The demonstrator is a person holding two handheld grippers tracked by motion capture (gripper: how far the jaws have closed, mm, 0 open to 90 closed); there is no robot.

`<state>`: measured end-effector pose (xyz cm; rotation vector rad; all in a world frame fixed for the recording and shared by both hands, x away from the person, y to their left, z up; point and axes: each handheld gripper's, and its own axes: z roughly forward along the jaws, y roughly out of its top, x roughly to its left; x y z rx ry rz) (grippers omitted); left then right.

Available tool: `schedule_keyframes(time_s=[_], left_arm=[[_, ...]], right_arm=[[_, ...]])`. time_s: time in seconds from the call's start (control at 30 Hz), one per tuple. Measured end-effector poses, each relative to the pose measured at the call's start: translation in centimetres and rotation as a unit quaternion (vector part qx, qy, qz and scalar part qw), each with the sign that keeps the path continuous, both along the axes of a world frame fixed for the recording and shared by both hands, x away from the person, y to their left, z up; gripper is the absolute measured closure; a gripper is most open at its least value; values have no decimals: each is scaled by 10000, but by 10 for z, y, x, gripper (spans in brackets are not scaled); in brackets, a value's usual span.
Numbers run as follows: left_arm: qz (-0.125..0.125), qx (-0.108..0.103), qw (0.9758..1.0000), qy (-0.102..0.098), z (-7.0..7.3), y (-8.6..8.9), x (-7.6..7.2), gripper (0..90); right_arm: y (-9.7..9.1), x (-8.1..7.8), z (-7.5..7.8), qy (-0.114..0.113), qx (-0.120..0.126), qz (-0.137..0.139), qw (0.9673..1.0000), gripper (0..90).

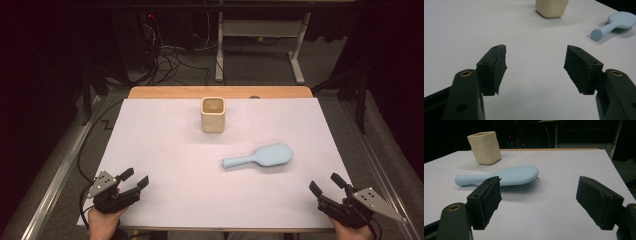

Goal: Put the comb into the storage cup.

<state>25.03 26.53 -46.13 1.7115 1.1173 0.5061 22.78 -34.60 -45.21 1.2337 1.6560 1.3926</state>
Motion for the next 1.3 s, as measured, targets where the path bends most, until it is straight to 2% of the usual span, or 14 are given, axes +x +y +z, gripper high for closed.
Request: schedule_keyframes(time_s=[0.57, 1.3], left_arm=[[-29, 38, 10000, -28, 0, -1, 0, 348], [-39, 30, 10000, -20, 0, -1, 1, 348]], right_arm=[[1, 0, 1, -66, 87, 5, 9999, 211], [15, 5, 2, -76, 78, 297, 9995, 229]])
